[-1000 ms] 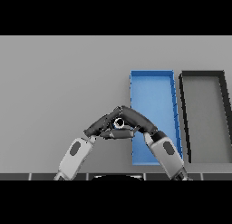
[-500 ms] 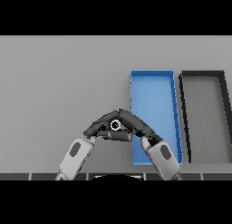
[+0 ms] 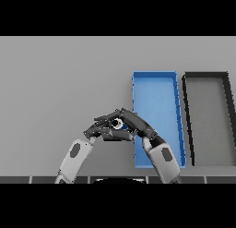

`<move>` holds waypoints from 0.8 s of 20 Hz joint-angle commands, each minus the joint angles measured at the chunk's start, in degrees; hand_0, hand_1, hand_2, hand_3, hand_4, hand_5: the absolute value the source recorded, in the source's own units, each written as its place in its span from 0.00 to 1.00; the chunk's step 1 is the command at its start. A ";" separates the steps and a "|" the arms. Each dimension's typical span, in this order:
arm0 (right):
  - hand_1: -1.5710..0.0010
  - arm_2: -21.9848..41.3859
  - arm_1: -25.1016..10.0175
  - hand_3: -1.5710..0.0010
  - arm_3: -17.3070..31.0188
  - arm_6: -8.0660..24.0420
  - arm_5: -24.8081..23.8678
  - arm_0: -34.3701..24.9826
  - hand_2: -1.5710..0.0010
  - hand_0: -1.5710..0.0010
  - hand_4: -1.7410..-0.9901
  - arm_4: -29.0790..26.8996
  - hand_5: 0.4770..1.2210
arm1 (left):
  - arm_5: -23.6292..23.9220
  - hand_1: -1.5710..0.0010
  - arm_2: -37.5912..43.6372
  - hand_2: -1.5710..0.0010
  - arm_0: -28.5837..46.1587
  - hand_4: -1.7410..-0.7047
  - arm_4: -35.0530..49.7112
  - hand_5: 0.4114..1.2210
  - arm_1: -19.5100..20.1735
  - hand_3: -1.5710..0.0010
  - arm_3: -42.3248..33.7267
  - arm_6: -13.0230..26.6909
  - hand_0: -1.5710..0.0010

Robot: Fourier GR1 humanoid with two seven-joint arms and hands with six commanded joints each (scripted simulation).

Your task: Pick up the blue pipe and place it into the blue bin.

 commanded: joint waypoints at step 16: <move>0.00 -13.83 4.78 0.00 -5.43 12.51 -1.56 -12.01 0.00 0.00 0.33 -14.48 1.00 | 1.50 1.00 0.28 1.00 1.02 0.75 -0.06 0.08 -0.76 1.00 1.13 4.67 1.00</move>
